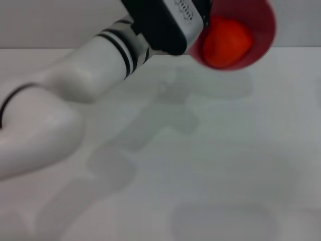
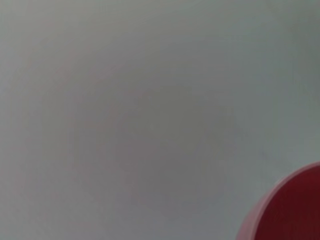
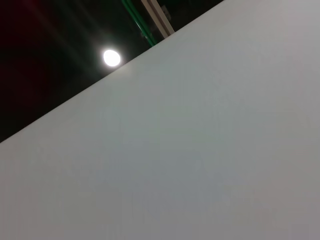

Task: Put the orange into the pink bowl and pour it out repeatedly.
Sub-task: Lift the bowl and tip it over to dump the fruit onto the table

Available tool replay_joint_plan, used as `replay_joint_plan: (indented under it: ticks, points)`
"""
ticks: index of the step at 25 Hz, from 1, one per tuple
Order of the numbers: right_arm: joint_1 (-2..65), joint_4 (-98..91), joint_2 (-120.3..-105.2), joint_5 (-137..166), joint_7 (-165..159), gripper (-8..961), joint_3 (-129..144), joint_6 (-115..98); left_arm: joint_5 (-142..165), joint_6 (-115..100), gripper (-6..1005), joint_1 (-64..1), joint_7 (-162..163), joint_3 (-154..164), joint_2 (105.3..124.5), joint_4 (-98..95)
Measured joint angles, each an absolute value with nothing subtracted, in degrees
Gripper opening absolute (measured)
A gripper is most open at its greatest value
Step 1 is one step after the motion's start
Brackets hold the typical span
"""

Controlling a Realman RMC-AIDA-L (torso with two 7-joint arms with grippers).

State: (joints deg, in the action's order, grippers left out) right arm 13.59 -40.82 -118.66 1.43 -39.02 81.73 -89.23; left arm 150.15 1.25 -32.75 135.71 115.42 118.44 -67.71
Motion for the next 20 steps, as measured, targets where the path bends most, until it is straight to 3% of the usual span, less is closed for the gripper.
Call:
replay_joint_plan:
  ticks: [6,20]
  points:
    - [14.07,-40.31,-118.58,1.43,-39.05,439,81.71,-89.38,149.94,24.35,43,-30.88,135.35,121.95,118.59,-61.27]
    - [15.23,-38.36,-118.50,1.28,-39.08,438,81.74,-89.43,149.66,39.18,44,-30.04,136.08,124.06,118.72,-58.81]
